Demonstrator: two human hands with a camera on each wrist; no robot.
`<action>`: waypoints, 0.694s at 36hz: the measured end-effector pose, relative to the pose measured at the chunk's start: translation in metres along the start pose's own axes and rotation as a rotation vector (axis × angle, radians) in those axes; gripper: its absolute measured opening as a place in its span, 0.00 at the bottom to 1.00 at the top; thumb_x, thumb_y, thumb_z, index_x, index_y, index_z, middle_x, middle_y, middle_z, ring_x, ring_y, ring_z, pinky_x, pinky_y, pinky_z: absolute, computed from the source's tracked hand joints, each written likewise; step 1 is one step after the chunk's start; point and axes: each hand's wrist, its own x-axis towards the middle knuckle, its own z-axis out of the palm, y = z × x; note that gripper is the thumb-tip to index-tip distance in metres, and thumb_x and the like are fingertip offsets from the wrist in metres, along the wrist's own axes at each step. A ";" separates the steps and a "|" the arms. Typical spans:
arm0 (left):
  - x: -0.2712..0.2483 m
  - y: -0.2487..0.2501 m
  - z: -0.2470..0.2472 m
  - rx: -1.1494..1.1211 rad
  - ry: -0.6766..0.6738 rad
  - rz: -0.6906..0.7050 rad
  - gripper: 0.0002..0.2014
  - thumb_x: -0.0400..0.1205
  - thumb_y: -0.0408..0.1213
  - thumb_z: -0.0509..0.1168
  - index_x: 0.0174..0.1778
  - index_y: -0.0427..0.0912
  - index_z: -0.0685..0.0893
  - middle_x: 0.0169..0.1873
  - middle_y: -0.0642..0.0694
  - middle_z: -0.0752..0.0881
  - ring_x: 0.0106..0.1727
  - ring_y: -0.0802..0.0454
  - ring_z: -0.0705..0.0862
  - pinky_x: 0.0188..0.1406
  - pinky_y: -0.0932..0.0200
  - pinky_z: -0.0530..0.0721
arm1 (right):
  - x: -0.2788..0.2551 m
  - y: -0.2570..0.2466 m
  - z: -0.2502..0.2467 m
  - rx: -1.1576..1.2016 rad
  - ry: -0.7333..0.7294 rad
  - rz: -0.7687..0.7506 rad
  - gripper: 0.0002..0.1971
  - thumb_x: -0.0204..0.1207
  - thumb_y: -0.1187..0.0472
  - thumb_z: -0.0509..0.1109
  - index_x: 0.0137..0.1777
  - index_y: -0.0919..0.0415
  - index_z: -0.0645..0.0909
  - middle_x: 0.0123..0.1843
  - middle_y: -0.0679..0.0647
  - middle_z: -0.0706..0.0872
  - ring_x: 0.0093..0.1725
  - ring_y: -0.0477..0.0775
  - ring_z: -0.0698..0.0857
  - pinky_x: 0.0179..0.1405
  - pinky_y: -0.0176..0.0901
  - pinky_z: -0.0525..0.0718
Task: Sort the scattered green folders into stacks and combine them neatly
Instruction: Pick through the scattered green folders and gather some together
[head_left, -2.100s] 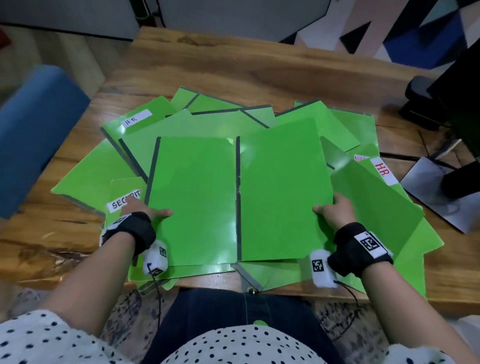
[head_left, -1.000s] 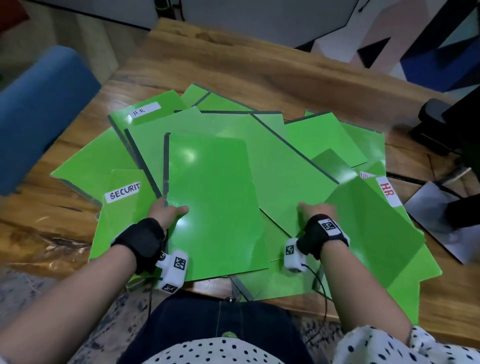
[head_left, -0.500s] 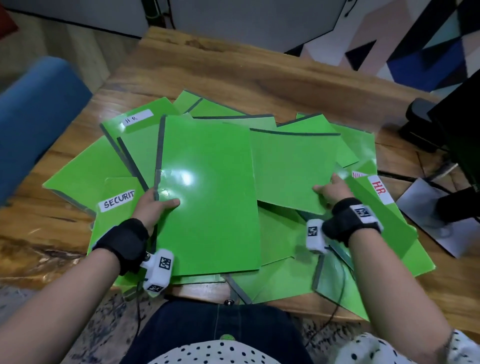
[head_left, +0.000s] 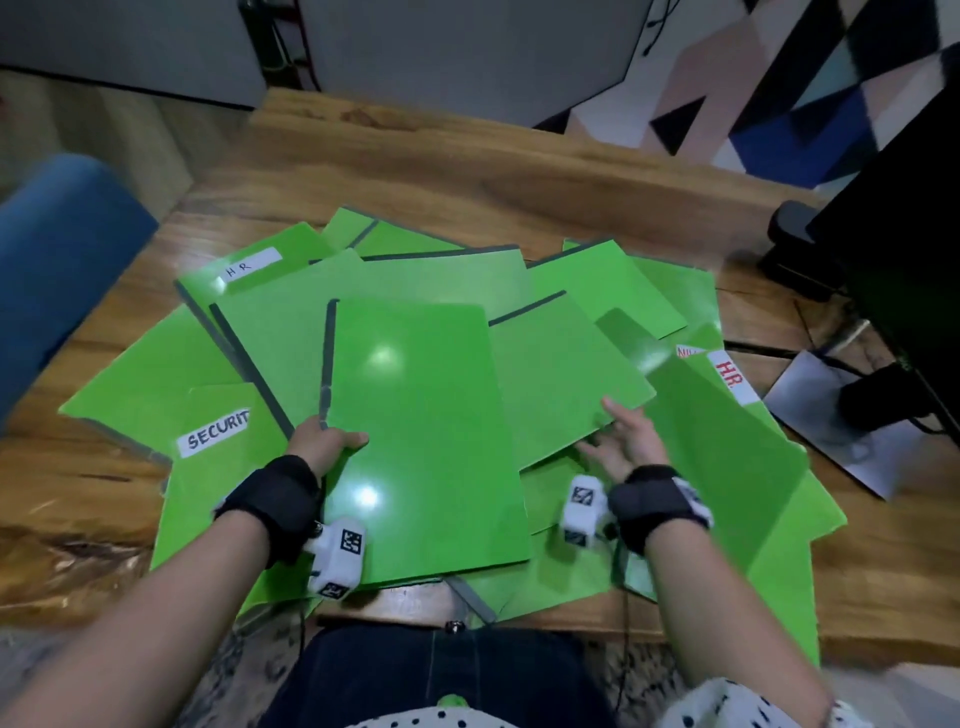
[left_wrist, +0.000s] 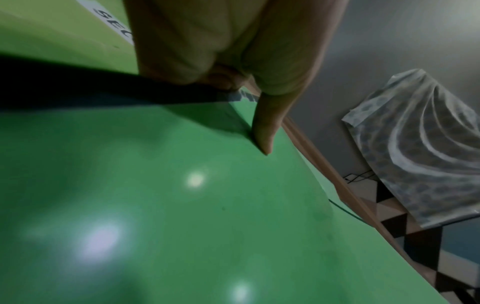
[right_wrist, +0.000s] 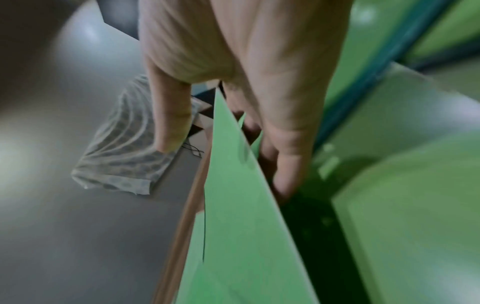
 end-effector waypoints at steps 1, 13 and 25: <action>-0.001 -0.001 0.002 0.016 -0.002 -0.009 0.39 0.76 0.33 0.72 0.79 0.29 0.60 0.76 0.32 0.69 0.76 0.35 0.69 0.75 0.43 0.67 | 0.004 0.013 0.005 -0.021 0.044 0.012 0.49 0.70 0.69 0.72 0.84 0.55 0.45 0.83 0.69 0.51 0.82 0.70 0.54 0.76 0.69 0.63; -0.010 0.015 -0.003 -0.146 -0.007 0.104 0.39 0.76 0.31 0.71 0.81 0.34 0.59 0.76 0.36 0.69 0.77 0.38 0.68 0.77 0.42 0.63 | 0.033 -0.070 0.013 -0.610 0.502 -0.392 0.30 0.81 0.63 0.65 0.79 0.70 0.60 0.79 0.65 0.67 0.77 0.65 0.69 0.74 0.53 0.69; -0.010 -0.001 0.032 0.001 -0.011 0.102 0.31 0.77 0.30 0.70 0.76 0.32 0.67 0.72 0.36 0.74 0.72 0.38 0.73 0.72 0.46 0.69 | 0.076 -0.130 -0.042 -1.601 0.501 -0.376 0.26 0.79 0.51 0.66 0.69 0.69 0.71 0.65 0.71 0.81 0.63 0.70 0.80 0.59 0.57 0.78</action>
